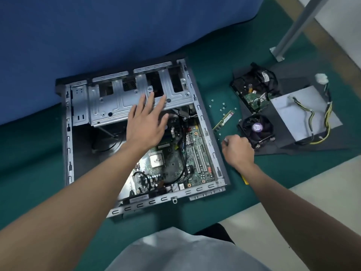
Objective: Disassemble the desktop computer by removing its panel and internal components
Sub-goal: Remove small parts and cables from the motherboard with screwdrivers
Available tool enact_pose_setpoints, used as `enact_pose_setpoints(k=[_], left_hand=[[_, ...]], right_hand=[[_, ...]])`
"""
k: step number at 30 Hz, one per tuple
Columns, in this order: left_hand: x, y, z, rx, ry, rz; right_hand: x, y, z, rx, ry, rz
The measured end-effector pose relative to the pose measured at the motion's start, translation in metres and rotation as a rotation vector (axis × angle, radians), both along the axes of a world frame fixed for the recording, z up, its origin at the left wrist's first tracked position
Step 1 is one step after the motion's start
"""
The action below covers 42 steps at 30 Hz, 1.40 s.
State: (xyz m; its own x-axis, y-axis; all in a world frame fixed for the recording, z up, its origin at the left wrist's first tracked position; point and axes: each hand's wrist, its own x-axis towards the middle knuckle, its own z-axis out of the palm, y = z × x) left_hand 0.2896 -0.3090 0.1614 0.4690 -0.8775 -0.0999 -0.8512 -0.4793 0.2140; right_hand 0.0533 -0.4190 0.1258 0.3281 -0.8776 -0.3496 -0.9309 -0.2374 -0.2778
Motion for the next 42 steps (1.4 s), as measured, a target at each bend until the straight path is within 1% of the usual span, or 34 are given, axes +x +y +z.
enact_pose_setpoints(k=[4,7,8,10,11,13,15,16,18,20,23,24,25,26,27,28,30,31,32,35,36,37,39,42], left_hand=[[-0.011,0.013,0.003,-0.123,-0.067,-0.019],[-0.028,0.021,-0.001,-0.236,-0.146,-0.078],[-0.033,0.022,-0.002,-0.247,-0.139,-0.099],[-0.042,0.019,-0.004,-0.217,-0.082,-0.123],[-0.047,0.016,-0.006,-0.173,-0.037,-0.12],[-0.055,0.006,-0.009,-0.001,0.087,-0.078],[-0.06,-0.004,-0.012,0.236,0.242,-0.013],[-0.061,-0.008,-0.013,0.321,0.323,0.019],[-0.06,-0.012,-0.017,0.386,0.476,0.079],[-0.056,-0.016,-0.022,0.396,0.589,0.121],[-0.048,-0.018,-0.023,0.392,0.654,0.123],[-0.044,-0.017,-0.023,0.347,0.668,0.137],[-0.039,-0.014,-0.022,0.286,0.686,0.167],[-0.034,-0.01,-0.021,0.221,0.704,0.209],[-0.028,-0.006,-0.02,0.16,0.739,0.271],[-0.021,-0.001,-0.019,0.099,0.794,0.35],[-0.006,0.007,-0.02,-0.003,0.89,0.499],[0.002,0.011,-0.02,-0.034,0.895,0.545],[0.009,0.015,-0.02,-0.053,0.858,0.567],[0.026,0.026,-0.024,-0.046,0.602,0.545],[0.029,0.029,-0.025,-0.033,0.534,0.525],[0.031,0.032,-0.025,-0.014,0.494,0.504],[0.035,0.037,-0.027,0.039,0.468,0.45],[0.035,0.047,-0.029,0.118,0.498,0.312]], right_hand=[[0.009,-0.004,-0.021,0.014,0.109,0.026],[0.013,-0.005,-0.028,0.005,0.163,0.038],[0.014,-0.005,-0.028,0.006,0.171,0.041],[0.014,-0.007,-0.026,0.039,0.181,0.035],[0.014,-0.009,-0.022,0.057,0.176,0.022],[0.015,-0.013,-0.011,0.081,0.116,-0.029],[0.018,-0.018,0.008,0.093,-0.029,-0.127],[0.02,-0.021,0.021,0.082,-0.119,-0.156],[0.024,-0.027,0.047,0.04,-0.293,-0.147],[0.031,-0.03,0.078,0.066,-0.512,-0.152],[0.046,-0.022,0.127,0.353,-1.021,-0.15],[0.051,-0.02,0.139,0.423,-1.137,-0.116],[0.055,-0.017,0.148,0.464,-1.2,-0.068],[0.059,-0.014,0.154,0.48,-1.218,-0.016],[0.064,-0.01,0.159,0.465,-1.188,0.031],[0.067,-0.006,0.16,0.416,-1.108,0.076],[0.075,0.004,0.154,0.311,-0.884,0.142],[0.08,0.01,0.147,0.28,-0.775,0.166],[0.084,0.018,0.137,0.24,-0.675,0.19],[0.095,0.041,0.105,0.009,-0.415,0.313],[0.098,0.046,0.095,-0.058,-0.373,0.347],[0.101,0.05,0.086,-0.085,-0.361,0.352],[0.107,0.054,0.068,-0.082,-0.348,0.328],[0.114,0.052,0.045,-0.133,-0.239,0.334]])
